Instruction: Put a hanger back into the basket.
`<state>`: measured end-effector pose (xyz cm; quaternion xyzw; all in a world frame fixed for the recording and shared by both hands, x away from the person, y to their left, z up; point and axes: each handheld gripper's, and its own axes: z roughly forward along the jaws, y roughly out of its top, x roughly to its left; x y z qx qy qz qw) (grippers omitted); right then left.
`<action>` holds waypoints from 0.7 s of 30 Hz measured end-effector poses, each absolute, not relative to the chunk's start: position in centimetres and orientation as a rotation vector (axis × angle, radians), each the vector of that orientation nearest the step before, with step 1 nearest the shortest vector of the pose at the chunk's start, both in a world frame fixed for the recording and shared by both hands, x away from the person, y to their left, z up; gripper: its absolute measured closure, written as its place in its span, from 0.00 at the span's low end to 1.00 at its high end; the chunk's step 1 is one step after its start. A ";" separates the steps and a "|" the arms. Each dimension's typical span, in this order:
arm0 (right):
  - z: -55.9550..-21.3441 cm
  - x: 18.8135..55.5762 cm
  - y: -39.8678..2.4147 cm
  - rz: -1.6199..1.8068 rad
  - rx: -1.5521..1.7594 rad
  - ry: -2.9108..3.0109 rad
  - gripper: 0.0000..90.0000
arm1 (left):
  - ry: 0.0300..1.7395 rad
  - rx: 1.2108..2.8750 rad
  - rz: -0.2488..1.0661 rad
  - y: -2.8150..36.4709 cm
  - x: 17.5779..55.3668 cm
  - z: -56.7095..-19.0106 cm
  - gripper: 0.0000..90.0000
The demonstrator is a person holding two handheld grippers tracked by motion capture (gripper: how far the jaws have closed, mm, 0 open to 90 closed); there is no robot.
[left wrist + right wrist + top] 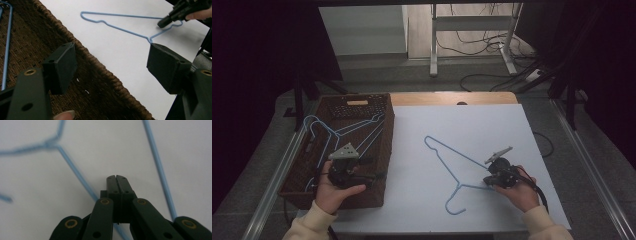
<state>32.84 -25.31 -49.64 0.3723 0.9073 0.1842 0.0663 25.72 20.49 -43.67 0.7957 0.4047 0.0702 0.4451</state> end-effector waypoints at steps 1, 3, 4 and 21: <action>-49.6 32.6 -25.6 0.577 1.137 2.736 1.00 | 1.001 1.973 0.175 20.4 25.7 -43.7 0.27; -49.4 32.0 -25.6 0.557 1.123 2.746 1.00 | 0.994 1.976 0.175 20.3 25.7 -43.6 0.27; -49.4 31.7 -25.5 0.559 1.108 2.757 1.00 | 0.992 1.976 0.175 20.2 25.7 -43.5 0.27; -48.2 32.8 -17.6 0.663 0.891 2.849 1.00 | 0.985 1.982 0.172 20.0 25.9 -43.6 0.27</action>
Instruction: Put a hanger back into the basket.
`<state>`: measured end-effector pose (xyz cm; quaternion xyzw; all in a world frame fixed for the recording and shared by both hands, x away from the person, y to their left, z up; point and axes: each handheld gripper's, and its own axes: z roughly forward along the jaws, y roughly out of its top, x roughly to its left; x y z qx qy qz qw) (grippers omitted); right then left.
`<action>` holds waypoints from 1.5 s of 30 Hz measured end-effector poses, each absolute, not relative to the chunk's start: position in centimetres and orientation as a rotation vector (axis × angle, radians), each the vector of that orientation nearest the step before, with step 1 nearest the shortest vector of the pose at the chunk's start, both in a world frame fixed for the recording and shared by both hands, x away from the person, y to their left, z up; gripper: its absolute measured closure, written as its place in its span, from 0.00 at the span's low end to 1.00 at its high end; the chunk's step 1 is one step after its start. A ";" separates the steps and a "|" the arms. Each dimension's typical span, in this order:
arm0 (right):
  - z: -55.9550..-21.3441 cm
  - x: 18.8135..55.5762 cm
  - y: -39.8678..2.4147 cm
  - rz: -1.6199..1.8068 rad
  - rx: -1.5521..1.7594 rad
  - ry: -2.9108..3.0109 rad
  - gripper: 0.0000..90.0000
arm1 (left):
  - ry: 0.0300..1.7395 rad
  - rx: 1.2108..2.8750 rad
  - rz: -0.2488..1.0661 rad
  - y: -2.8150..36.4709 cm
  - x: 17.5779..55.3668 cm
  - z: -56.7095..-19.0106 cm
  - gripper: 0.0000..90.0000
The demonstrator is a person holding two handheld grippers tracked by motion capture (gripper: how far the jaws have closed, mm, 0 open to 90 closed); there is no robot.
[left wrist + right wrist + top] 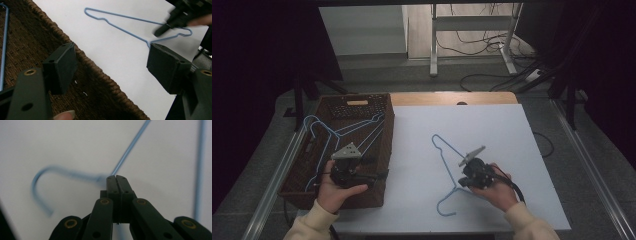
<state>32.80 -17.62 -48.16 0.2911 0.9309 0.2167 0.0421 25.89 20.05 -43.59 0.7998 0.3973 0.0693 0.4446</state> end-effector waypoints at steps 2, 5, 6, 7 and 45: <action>-48.3 35.0 -16.8 0.641 0.896 2.806 1.00 | 0.985 1.982 0.171 20.1 25.9 -43.6 0.27; -48.7 38.2 -16.1 0.648 0.958 2.764 1.00 | 0.991 1.979 0.171 20.3 25.9 -43.7 0.27; -49.0 39.2 -15.9 0.641 0.971 2.749 1.00 | 0.992 1.978 0.168 20.3 25.9 -43.7 0.27; -49.1 39.7 -15.8 0.637 0.980 2.738 1.00 | 0.992 1.978 0.167 20.3 25.9 -43.8 0.27; -48.3 39.5 -23.7 0.632 1.104 2.710 1.00 | 0.979 1.991 0.165 19.8 25.8 -43.8 0.27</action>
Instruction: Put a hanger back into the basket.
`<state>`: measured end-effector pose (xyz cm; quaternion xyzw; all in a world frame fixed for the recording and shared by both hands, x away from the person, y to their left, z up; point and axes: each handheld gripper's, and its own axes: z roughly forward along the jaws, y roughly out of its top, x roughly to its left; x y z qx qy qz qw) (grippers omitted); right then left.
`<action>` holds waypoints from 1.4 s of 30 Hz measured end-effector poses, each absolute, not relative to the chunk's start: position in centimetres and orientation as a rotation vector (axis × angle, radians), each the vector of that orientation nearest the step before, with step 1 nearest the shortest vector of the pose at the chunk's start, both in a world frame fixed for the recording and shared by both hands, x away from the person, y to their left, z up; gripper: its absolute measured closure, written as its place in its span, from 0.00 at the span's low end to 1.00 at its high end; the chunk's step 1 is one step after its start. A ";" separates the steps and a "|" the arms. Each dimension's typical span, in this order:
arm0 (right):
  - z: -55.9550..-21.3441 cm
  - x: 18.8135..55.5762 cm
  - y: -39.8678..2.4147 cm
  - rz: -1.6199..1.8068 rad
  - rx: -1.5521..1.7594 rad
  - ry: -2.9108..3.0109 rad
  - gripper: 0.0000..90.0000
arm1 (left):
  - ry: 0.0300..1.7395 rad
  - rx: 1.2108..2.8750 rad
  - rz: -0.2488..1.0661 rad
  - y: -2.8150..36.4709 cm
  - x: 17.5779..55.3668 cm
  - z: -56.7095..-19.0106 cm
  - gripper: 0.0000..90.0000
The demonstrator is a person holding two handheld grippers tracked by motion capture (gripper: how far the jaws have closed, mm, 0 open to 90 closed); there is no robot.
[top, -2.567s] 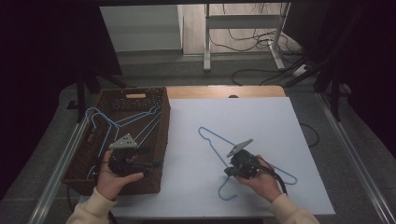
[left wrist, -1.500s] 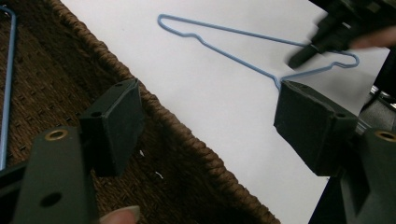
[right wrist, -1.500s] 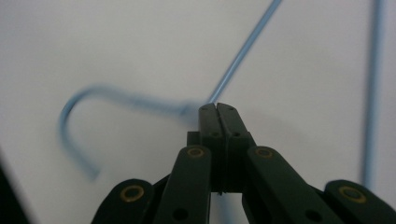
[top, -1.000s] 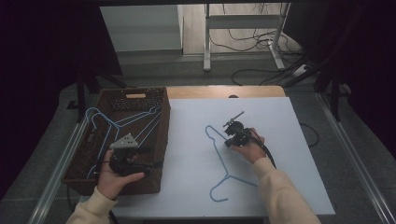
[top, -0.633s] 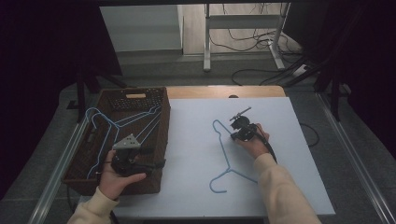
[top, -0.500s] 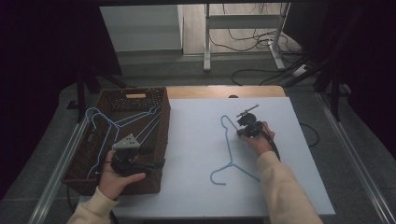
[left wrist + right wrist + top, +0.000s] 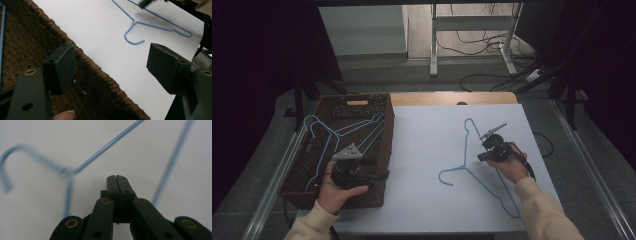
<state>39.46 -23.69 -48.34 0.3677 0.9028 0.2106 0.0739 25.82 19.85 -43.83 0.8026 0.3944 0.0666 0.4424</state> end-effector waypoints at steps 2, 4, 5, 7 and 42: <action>-48.6 37.6 -23.6 0.600 1.064 2.769 1.00 | 0.973 1.991 0.164 19.7 25.8 -43.7 0.27; -48.8 36.4 -23.6 0.575 1.045 2.806 1.00 | 0.970 1.995 0.163 19.6 25.8 -43.7 0.27; -48.9 35.7 -23.7 0.561 1.037 2.824 1.00 | 0.969 1.997 0.164 19.6 25.8 -43.7 0.27; -49.2 34.8 -23.8 0.555 1.044 2.847 1.00 | 0.968 1.997 0.163 19.5 25.8 -43.7 0.27; -49.1 36.6 -13.7 0.784 0.865 2.795 0.88 | 0.972 1.999 0.166 19.6 25.9 -43.9 0.27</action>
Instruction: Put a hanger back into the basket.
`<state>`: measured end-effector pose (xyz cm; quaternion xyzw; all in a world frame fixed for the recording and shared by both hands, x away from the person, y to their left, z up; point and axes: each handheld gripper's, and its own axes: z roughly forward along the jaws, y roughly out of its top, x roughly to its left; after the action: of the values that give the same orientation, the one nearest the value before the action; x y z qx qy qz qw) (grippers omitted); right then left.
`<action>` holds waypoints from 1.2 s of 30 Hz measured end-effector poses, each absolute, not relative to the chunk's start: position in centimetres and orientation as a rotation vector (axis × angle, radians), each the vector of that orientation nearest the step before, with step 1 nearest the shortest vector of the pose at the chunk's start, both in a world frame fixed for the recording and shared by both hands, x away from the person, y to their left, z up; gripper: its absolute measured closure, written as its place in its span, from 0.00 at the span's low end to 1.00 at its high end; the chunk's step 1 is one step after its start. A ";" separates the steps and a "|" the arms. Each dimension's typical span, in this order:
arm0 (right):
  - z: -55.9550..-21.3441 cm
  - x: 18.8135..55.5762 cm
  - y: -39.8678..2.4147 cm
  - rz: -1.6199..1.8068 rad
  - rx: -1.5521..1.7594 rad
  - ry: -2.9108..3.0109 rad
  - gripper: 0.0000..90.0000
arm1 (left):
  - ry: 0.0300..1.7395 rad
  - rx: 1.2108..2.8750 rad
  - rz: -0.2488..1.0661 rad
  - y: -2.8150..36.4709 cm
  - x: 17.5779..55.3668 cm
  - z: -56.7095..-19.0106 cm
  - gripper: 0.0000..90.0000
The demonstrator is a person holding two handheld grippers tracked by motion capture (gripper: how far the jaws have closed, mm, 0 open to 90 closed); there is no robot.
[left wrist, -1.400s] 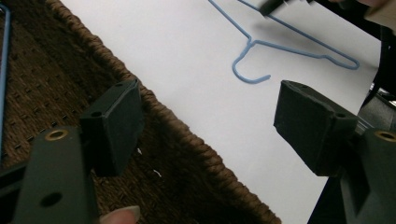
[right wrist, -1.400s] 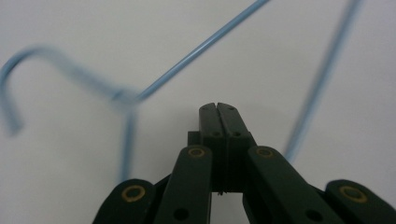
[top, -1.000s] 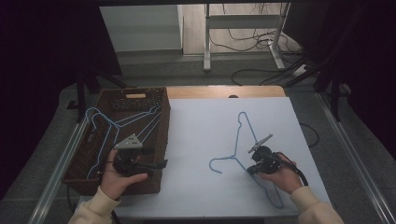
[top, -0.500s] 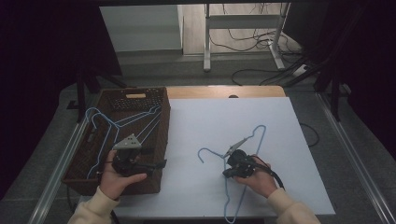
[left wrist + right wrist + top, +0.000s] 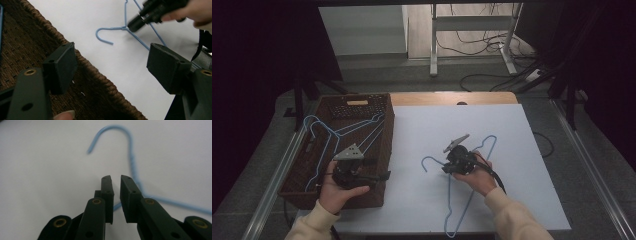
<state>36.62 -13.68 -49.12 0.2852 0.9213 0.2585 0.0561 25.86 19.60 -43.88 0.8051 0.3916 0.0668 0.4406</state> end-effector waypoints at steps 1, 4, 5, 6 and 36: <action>-49.1 37.2 -13.5 0.773 0.867 2.794 0.86 | 0.971 2.000 0.166 19.6 25.8 -43.9 0.27; -49.3 38.5 -12.6 0.725 0.847 2.802 0.83 | 0.972 2.002 0.163 19.5 25.8 -43.9 0.27; -49.4 38.8 -12.3 0.707 0.838 2.809 0.82 | 0.972 2.003 0.163 19.5 25.8 -44.0 0.27; -49.6 39.2 -12.0 0.696 0.833 2.815 0.82 | 0.971 2.004 0.164 19.6 25.8 -44.0 0.27; -47.4 39.7 -13.0 0.731 0.930 2.705 0.96 | 0.919 2.008 0.152 17.7 25.3 -43.2 0.26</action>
<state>39.71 -12.96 -47.39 0.3136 0.9121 0.2465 0.0943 25.33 17.73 -43.20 0.8112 0.3712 0.0614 0.4477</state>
